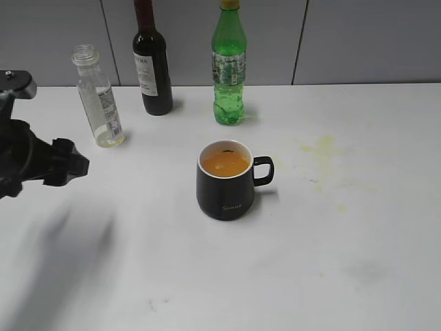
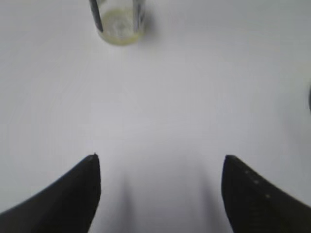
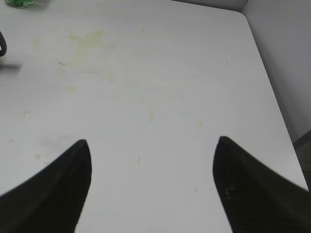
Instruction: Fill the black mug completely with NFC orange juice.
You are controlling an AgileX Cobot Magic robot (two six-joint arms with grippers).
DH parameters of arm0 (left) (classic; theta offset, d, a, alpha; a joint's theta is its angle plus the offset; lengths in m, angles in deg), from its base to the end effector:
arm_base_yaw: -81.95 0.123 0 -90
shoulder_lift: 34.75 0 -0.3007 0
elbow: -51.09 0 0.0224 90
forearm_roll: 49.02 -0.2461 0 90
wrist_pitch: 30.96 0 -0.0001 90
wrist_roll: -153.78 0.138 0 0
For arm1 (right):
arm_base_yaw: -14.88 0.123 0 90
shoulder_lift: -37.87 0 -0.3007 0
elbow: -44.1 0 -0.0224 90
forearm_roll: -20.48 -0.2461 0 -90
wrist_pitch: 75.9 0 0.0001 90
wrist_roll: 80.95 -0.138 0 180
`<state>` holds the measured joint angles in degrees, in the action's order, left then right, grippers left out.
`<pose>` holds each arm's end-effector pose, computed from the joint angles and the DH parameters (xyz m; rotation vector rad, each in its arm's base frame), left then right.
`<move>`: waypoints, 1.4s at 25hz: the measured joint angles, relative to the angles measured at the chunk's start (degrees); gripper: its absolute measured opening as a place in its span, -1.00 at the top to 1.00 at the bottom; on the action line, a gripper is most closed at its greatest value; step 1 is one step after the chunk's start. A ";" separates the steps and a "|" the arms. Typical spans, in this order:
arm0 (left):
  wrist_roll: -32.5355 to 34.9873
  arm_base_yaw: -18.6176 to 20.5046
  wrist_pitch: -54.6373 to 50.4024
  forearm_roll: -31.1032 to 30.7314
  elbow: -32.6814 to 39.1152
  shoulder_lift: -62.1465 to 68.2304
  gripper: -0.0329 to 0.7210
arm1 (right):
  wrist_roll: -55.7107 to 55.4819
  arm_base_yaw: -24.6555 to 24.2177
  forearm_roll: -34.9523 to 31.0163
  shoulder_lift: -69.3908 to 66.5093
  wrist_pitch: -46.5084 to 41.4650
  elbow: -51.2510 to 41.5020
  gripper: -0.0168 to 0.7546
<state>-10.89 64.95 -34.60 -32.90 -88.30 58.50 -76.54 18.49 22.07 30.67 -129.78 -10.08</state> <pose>0.2894 -0.0911 0.1673 0.3477 2.3784 -0.1658 0.0318 -0.0011 0.2393 -0.1428 2.0065 -0.0419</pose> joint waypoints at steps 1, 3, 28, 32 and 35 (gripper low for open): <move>0.00 0.45 -3.69 -0.41 -0.02 -2.06 -0.66 | 0.00 0.00 0.00 0.00 0.00 0.00 -0.58; -0.01 1.94 -12.14 -1.79 -0.02 -5.80 -0.66 | 0.00 0.00 0.00 0.00 0.00 0.00 -0.58; -10.65 6.73 -63.73 -17.37 6.37 -77.68 -0.87 | 0.00 0.00 0.00 0.00 0.00 0.00 -0.58; -10.93 6.73 -63.07 -20.09 7.38 -84.01 -0.87 | 0.00 0.00 0.00 0.00 0.00 0.00 -0.58; -10.93 6.73 -61.62 -19.41 7.91 -85.21 -0.85 | 0.00 0.00 0.00 0.00 0.00 0.00 -0.58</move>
<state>-21.82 71.68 -96.22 -52.31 -80.39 -26.71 -76.54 18.49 22.07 30.67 -129.78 -10.08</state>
